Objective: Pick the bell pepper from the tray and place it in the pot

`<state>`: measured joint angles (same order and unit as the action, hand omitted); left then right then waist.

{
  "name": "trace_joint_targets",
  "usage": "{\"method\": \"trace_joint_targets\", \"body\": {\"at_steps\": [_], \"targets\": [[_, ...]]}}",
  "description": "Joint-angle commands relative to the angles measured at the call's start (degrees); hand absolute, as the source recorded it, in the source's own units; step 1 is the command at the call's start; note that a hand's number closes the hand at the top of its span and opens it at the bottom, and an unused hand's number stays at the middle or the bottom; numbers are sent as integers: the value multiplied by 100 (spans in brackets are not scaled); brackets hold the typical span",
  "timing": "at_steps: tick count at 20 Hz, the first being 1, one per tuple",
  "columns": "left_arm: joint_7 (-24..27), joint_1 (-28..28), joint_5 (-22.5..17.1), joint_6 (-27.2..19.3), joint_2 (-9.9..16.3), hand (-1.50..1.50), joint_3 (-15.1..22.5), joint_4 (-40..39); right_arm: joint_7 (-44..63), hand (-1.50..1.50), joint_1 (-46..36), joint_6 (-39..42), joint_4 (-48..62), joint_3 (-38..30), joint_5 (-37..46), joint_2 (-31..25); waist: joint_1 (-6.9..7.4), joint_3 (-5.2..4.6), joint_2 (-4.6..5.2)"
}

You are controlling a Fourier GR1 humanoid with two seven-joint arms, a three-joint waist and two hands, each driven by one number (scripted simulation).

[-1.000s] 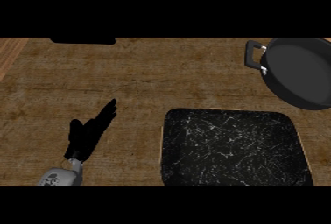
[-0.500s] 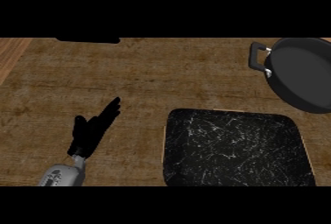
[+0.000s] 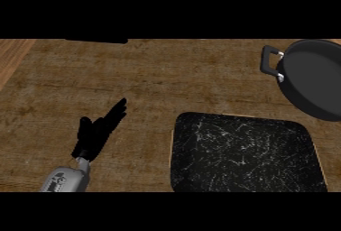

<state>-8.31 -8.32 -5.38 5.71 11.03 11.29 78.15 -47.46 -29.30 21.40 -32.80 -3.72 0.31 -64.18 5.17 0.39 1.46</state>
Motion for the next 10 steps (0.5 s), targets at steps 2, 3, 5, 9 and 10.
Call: {"method": "trace_joint_targets", "body": {"at_steps": [2, 3, 5, 9, 10], "targets": [[-115, -104, 53, -61, -97, 0, 43, 12, -125, 150, -897, 268, 230, 572, 681, 168, 54, -14, 3], [254, 73, 139, 21, -32, 0, 38, -296, -231, 150, -938, -14, 356, 667, 850, 376, -10, -17, 10], [-251, -137, 47, -47, -65, 0, 13, 32, -163, 150, -1248, -121, 442, 887, 1162, 418, -7, -14, -10], [-34, -301, 50, -6, 1, 0, -196, -357, -154, 150, -1798, -468, 737, 1195, 1632, 950, -123, -23, -21], [-175, -94, 175, -242, -287, 0, 91, -3, -163, 150, -1883, -452, 767, 1327, 1824, 813, -68, -19, -30]]}}
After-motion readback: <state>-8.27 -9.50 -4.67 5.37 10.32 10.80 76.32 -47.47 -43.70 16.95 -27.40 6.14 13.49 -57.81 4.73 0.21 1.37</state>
